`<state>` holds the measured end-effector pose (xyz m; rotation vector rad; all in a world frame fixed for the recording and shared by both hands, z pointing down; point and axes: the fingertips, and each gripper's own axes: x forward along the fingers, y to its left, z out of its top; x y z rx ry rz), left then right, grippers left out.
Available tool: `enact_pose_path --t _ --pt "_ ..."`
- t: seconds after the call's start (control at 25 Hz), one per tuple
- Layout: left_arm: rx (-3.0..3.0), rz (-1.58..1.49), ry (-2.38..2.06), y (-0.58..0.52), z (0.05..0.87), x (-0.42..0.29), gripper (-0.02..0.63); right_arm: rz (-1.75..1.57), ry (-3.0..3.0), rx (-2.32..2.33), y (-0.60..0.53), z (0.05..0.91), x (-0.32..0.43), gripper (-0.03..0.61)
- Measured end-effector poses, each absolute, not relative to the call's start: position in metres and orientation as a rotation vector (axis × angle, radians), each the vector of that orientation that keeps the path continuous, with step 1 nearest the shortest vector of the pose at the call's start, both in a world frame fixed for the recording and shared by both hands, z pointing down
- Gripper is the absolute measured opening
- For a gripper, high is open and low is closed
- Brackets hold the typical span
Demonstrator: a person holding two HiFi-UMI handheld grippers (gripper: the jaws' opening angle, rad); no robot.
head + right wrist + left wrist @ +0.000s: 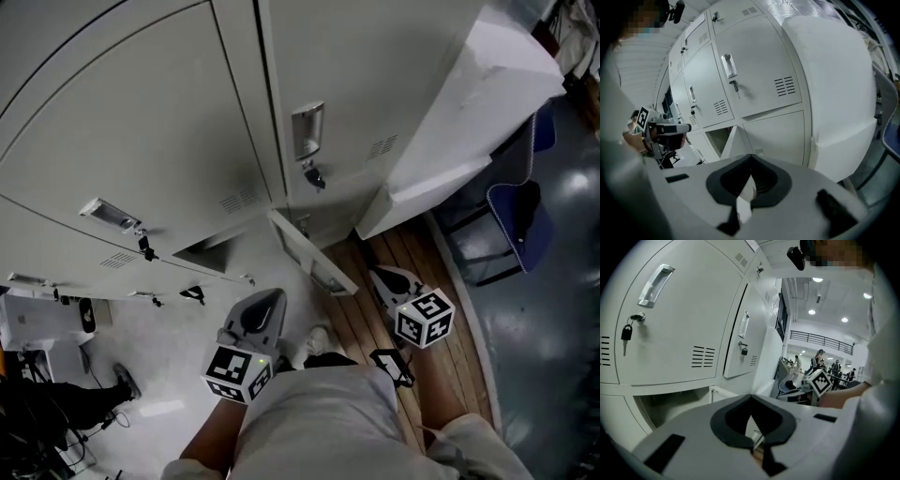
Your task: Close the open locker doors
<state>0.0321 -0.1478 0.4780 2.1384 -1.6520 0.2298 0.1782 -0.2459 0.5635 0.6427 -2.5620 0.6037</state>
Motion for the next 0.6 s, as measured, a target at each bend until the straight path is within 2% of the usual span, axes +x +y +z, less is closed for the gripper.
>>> enact_pose_path --t 0.6 --pt "2.017 0.241 -1.740 -0.121 0.493 0.029 0.014 0.611 -2.559 0.440 -0.232 0.592 0.158 0.028"
